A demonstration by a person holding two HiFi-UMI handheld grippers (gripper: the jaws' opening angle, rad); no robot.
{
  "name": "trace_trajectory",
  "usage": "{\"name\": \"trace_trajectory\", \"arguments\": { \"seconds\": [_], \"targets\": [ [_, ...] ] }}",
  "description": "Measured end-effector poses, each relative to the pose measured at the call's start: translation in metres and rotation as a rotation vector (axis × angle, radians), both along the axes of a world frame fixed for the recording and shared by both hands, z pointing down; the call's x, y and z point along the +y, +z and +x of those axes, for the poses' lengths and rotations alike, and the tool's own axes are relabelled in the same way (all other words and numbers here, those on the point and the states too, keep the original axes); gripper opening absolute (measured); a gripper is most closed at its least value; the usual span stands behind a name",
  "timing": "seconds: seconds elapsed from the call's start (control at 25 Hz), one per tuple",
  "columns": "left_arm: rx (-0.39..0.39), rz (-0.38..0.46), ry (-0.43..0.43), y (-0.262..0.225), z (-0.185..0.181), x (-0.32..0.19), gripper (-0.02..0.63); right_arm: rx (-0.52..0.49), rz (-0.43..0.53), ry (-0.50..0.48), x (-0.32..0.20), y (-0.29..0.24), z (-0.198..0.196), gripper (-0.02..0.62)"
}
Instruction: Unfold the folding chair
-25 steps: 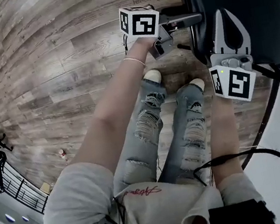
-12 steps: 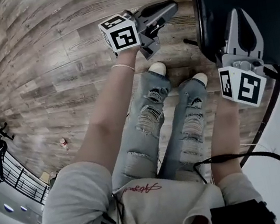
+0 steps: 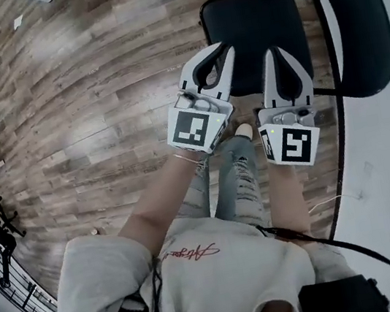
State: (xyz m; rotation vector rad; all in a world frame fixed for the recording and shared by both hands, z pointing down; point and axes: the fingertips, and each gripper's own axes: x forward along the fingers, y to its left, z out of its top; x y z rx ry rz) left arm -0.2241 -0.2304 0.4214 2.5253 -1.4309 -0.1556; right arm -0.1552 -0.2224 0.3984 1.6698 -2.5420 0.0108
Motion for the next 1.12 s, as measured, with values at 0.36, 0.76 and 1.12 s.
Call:
{"name": "trace_trajectory", "arguments": {
  "seconds": [0.36,0.76,1.12],
  "targets": [
    [0.023,0.089,-0.008,-0.124,0.064,0.006,0.035,-0.063,0.053,0.042,0.024,-0.105,0.063,0.017],
    [0.026,0.097,0.026,-0.144,0.088,0.03,0.035,-0.048,0.098,0.072,0.041,-0.135,0.093,0.017],
    [0.016,0.11,0.021,-0.152,0.084,0.045,0.035,-0.071,0.122,0.071,0.053,-0.152,0.094,0.017]
  ]
}}
